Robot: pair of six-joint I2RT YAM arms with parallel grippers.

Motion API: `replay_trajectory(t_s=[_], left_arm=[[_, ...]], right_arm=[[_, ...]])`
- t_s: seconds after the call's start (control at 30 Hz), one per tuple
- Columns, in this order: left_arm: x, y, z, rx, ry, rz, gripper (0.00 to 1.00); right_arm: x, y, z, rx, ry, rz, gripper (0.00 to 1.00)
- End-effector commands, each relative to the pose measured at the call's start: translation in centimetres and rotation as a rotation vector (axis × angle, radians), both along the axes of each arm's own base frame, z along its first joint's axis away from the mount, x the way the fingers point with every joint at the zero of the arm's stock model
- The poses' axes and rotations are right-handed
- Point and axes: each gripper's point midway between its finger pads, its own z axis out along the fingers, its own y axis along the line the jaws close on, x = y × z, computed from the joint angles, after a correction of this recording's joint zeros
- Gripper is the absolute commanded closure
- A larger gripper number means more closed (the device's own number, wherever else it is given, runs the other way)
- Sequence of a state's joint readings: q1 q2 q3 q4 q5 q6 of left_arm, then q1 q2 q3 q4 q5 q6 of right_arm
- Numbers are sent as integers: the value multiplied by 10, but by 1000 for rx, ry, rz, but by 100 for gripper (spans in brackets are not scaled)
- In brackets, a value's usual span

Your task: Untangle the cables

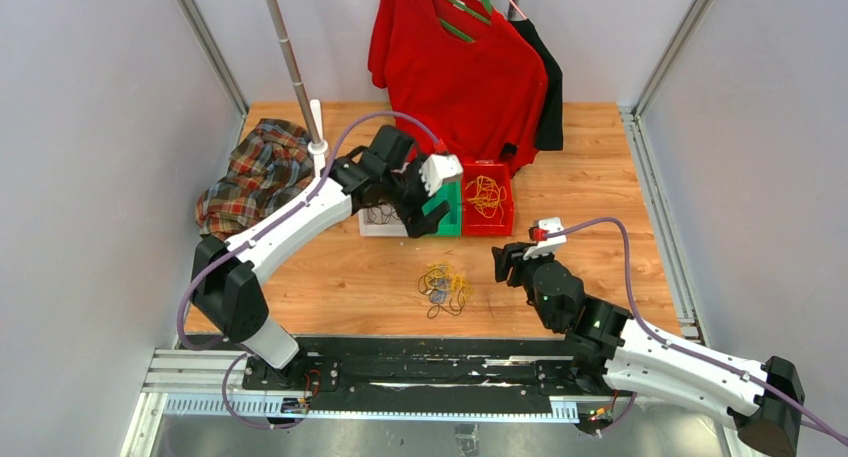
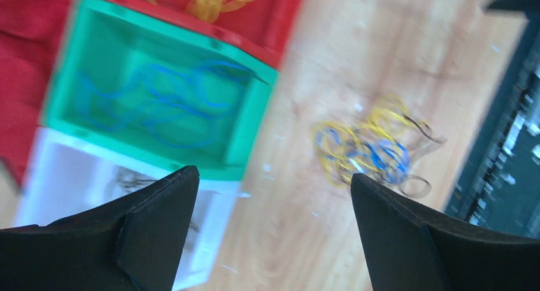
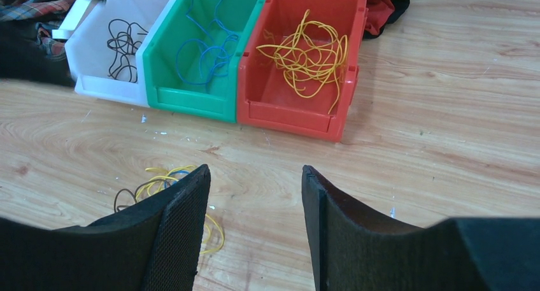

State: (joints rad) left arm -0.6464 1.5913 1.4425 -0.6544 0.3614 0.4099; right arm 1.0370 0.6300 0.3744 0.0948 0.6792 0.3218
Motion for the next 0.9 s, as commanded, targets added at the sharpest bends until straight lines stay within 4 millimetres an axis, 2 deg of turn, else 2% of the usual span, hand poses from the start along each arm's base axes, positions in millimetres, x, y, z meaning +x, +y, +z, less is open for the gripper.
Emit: replay_trajectory(t_s=[0.0,0.1,0.23,0.4,0.7,0.8,0.87], left_arm=[[-68,1,-38,-4,212,-150,8],[-95,0,-64,37,262,-229,12],[-108,-6,-88,57,324,-258,18],[-105,-17,-105,37,360,-226,25],[-97,-22,-135,30,384,-149,46],[-94,-24,-136,31,379,-141,60],[-93,-24,-134,29,374,-139,76]], right_arm=[[4,-2,12,14,-10,-18,45],[5,-1,10,11,-5,-21,45],[5,-3,7,5,2,-30,45],[5,-3,4,-1,10,-35,47],[7,-3,1,-1,19,-39,50],[7,-3,2,3,19,-38,52],[6,-2,1,7,21,-36,53]])
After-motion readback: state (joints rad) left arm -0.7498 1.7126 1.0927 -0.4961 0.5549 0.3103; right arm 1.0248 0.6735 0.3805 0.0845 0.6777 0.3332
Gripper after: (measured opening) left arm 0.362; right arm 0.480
